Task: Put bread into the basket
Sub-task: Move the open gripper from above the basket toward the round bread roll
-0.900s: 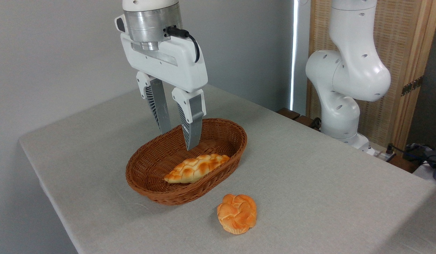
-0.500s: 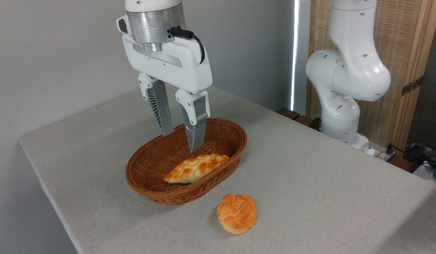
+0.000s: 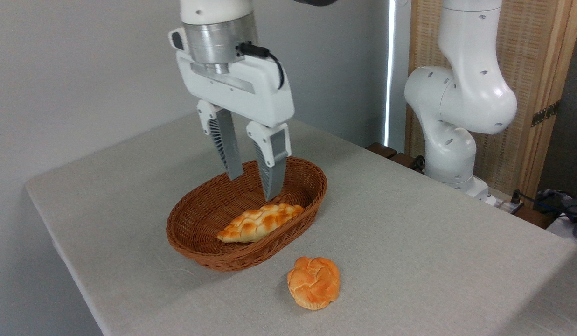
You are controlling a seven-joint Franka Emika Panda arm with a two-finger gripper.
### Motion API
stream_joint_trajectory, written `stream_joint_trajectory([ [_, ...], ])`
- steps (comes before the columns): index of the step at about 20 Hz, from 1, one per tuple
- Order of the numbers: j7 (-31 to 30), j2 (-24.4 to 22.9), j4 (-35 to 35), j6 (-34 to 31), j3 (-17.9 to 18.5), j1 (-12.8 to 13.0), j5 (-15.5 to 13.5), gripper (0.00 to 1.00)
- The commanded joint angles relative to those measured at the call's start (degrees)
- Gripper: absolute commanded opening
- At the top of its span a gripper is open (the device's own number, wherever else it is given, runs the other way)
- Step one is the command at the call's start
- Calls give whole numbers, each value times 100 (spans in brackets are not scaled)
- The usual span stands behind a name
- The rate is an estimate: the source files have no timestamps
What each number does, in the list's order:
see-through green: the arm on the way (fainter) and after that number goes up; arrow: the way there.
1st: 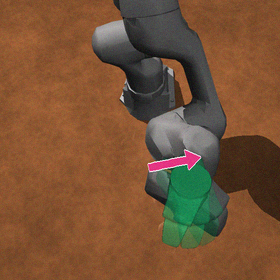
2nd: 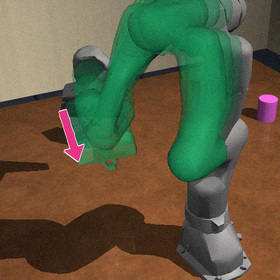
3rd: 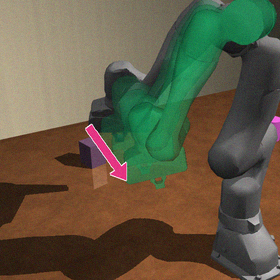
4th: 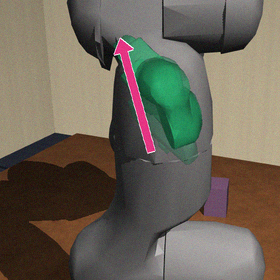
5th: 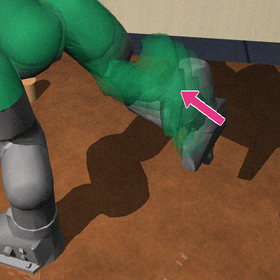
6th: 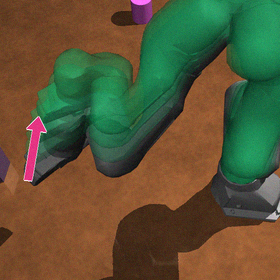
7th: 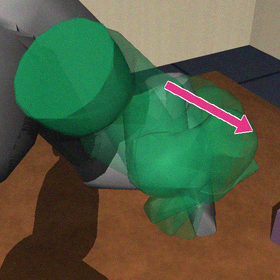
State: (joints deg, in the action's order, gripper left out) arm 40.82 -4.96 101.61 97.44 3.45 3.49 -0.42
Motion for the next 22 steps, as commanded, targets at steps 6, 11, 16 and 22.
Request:
stream_joint_trajectory([
  [6, 1240, -1453, 2088, 828, 881, 361, 183, 100],
  [11, 2122, -1657, 2328, 961, 2421, 1345, 183, 100],
  [16, 2131, -1377, 2337, 1663, 2529, 1540, 183, 100],
  [22, 2201, -1051, 2407, 1954, 2503, 1655, 227, 100],
])
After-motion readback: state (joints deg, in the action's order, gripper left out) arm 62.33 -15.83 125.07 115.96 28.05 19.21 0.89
